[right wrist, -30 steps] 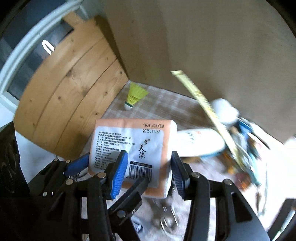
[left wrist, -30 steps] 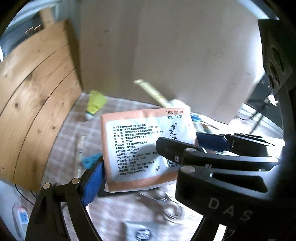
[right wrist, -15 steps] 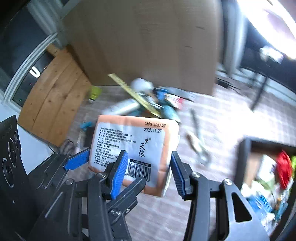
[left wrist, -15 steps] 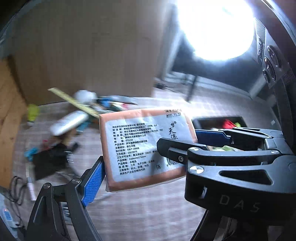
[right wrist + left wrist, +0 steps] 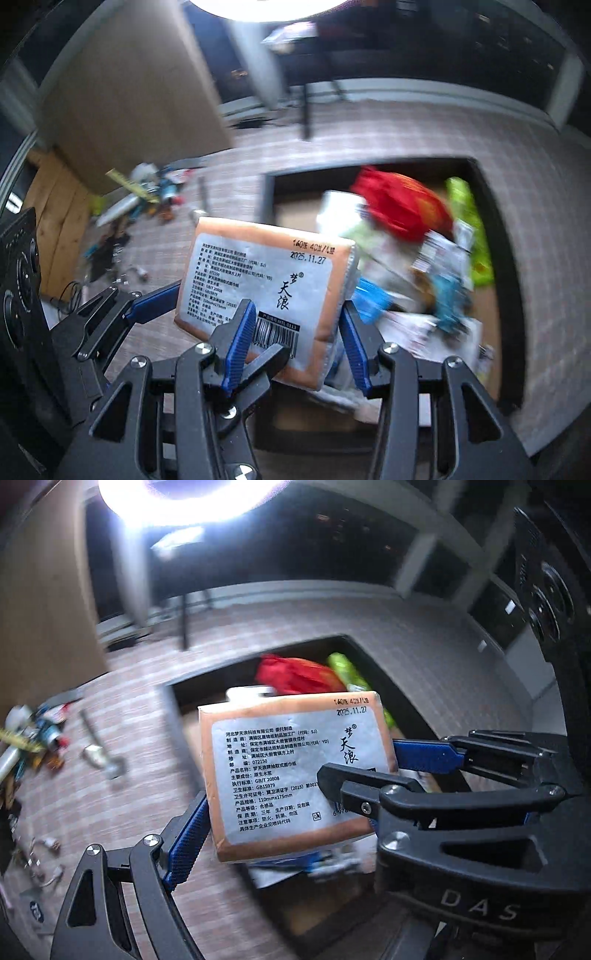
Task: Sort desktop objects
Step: 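Carry the tissue pack with the right tool into the black tray and open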
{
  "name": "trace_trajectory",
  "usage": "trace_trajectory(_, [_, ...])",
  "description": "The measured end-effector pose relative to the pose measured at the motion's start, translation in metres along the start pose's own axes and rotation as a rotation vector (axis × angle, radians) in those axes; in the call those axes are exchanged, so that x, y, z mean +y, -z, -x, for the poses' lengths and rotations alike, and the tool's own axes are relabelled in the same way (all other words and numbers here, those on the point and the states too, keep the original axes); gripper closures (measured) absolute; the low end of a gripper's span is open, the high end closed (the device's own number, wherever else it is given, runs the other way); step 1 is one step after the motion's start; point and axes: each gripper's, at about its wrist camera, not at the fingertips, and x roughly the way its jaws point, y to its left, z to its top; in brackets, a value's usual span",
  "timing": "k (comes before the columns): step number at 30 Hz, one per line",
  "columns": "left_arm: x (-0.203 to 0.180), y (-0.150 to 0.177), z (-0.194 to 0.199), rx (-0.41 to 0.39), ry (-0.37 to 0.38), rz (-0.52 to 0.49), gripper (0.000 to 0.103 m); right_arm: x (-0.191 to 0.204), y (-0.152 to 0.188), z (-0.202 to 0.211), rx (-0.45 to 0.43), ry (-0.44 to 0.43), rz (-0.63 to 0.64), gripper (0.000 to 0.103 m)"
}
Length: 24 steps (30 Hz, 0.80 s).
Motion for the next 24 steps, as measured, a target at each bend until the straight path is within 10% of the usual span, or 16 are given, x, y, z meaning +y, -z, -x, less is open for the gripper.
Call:
trace_trajectory(12, [-0.072, -0.005, -0.016, 0.012, -0.009, -0.138, 0.020, -0.074, 0.023, 0.026, -0.027, 0.054, -0.072, 0.057])
trace_trajectory(24, [-0.040, -0.003, -0.007, 0.001, -0.063, -0.085, 0.019, -0.062, 0.015, 0.035, -0.092, 0.137, -0.006, 0.048])
